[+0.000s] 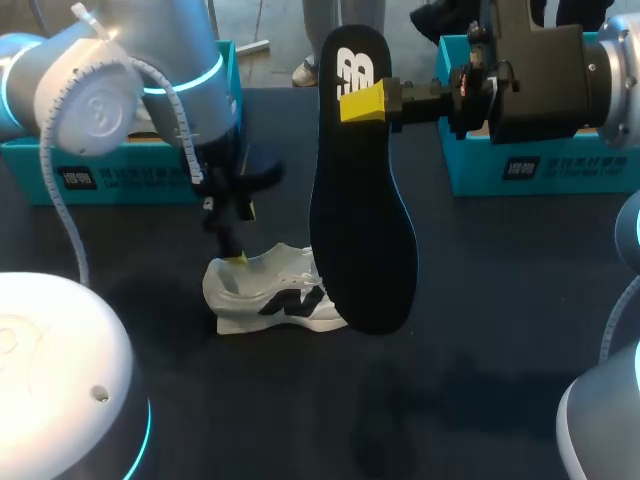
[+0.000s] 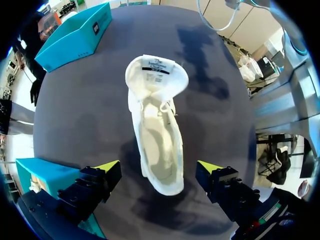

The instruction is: Take the shoe out of the shoebox, open the shoe tongue, remove and reinsert the insole, then place the shoe into the shoebox

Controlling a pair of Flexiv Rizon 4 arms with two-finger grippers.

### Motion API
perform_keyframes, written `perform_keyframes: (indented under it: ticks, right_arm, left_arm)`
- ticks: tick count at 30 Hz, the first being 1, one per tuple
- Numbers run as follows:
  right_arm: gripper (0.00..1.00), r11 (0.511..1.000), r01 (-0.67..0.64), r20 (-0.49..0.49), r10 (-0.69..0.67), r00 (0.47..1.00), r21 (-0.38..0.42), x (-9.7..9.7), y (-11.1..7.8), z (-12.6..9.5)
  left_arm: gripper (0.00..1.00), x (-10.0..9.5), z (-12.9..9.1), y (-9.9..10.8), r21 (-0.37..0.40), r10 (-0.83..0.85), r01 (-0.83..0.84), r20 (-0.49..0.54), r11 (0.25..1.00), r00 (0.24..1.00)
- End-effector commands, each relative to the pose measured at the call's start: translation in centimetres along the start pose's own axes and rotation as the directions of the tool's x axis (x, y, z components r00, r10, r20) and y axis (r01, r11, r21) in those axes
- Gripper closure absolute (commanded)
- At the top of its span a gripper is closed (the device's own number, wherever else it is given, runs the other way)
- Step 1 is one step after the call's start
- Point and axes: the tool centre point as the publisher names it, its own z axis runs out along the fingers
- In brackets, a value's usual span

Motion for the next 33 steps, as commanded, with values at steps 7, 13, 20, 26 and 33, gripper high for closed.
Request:
perform_keyframes:
  ticks: [7, 13, 20, 26, 33]
  right_arm:
    - [1.00, 1.000, -0.002, 0.002, 0.002, 1.000, -0.001, 0.0, 0.1, 0.4]
    - [1.00, 1.000, -0.002, 0.002, 0.002, 1.000, -0.001, 0.0, 0.1, 0.4]
    - [1.00, 1.000, -0.002, 0.002, 0.002, 1.000, -0.001, 0.0, 0.1, 0.4]
    - [1.00, 1.000, -0.002, 0.002, 0.002, 1.000, -0.001, 0.0, 0.1, 0.4]
    - [1.00, 1.000, -0.002, 0.002, 0.002, 1.000, -0.001, 0.0, 0.1, 0.4]
  left_arm:
    - [0.00, -3.1, 3.5, -2.2, 0.005, -0.030, 0.030, -0.007, 1.000, 1.000]
    - [0.03, -3.8, 5.2, -3.2, 0.016, -0.036, 0.036, -0.040, 0.999, 0.999]
    - [0.03, -4.3, 7.4, -3.6, 0.010, -0.043, 0.044, -0.079, 0.999, 0.996]
    - [0.05, -5.0, 9.1, -3.7, 0.009, -0.060, 0.061, -0.099, 0.998, 0.993]
    - [0.18, -4.9, 10.0, -3.6, -0.010, -0.057, 0.057, -0.113, 0.998, 0.992]
